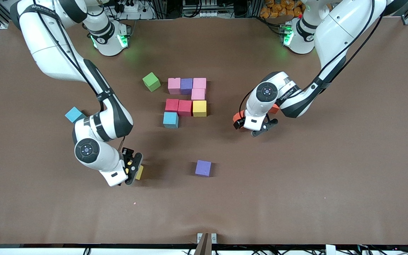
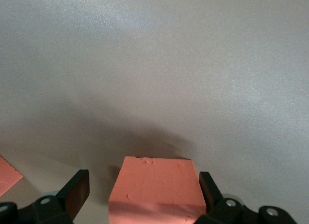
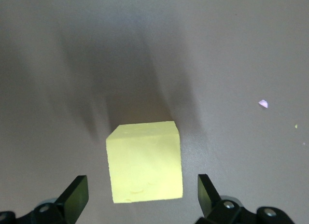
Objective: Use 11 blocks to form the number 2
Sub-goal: 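Grasp the yellow cube with the right gripper, then carry the yellow cube to the figure and lower it with the right gripper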
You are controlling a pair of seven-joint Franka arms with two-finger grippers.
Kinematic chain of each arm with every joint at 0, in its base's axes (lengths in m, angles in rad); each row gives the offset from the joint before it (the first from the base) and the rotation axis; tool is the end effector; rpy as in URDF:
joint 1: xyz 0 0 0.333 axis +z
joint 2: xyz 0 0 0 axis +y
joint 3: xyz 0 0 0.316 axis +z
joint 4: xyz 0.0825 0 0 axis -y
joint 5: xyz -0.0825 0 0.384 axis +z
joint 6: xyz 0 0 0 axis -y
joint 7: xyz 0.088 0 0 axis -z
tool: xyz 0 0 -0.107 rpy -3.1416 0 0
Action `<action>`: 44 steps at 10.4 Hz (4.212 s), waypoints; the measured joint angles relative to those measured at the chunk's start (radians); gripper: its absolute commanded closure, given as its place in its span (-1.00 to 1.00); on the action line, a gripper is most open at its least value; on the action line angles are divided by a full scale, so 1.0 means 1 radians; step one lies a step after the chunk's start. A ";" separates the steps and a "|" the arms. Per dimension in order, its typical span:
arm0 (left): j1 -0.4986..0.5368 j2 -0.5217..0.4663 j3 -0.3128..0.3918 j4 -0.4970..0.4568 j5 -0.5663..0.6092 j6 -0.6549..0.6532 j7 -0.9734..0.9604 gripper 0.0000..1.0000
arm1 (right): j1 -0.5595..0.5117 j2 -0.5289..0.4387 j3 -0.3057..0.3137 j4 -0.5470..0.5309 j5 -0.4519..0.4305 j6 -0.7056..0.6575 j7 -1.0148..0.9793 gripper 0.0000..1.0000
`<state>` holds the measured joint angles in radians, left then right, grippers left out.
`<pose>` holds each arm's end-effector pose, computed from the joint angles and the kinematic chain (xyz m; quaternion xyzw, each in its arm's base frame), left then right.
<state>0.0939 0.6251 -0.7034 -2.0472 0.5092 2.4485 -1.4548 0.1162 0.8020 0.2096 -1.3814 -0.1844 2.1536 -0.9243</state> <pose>0.4823 -0.3340 0.1930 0.9646 0.2608 -0.0372 0.0135 0.7054 0.1968 0.2391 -0.7987 -0.6017 0.0056 0.0003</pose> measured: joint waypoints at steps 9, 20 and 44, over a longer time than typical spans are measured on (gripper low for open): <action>-0.001 0.000 0.000 0.004 0.000 0.000 0.000 -1.00 | -0.001 0.048 -0.001 0.000 0.006 0.044 -0.051 0.24; -0.023 0.000 0.004 0.012 0.000 0.000 -0.001 -1.00 | 0.042 0.025 0.125 0.022 0.013 -0.107 0.736 0.82; -0.486 0.140 0.379 0.559 -0.337 -0.185 -0.578 0.54 | 0.107 -0.189 0.162 -0.448 0.028 0.208 1.638 -0.07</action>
<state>-0.3919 0.7647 -0.3242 -1.4886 0.1727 2.2638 -2.0331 0.2232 0.6129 0.3713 -1.8294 -0.1569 2.3611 0.7140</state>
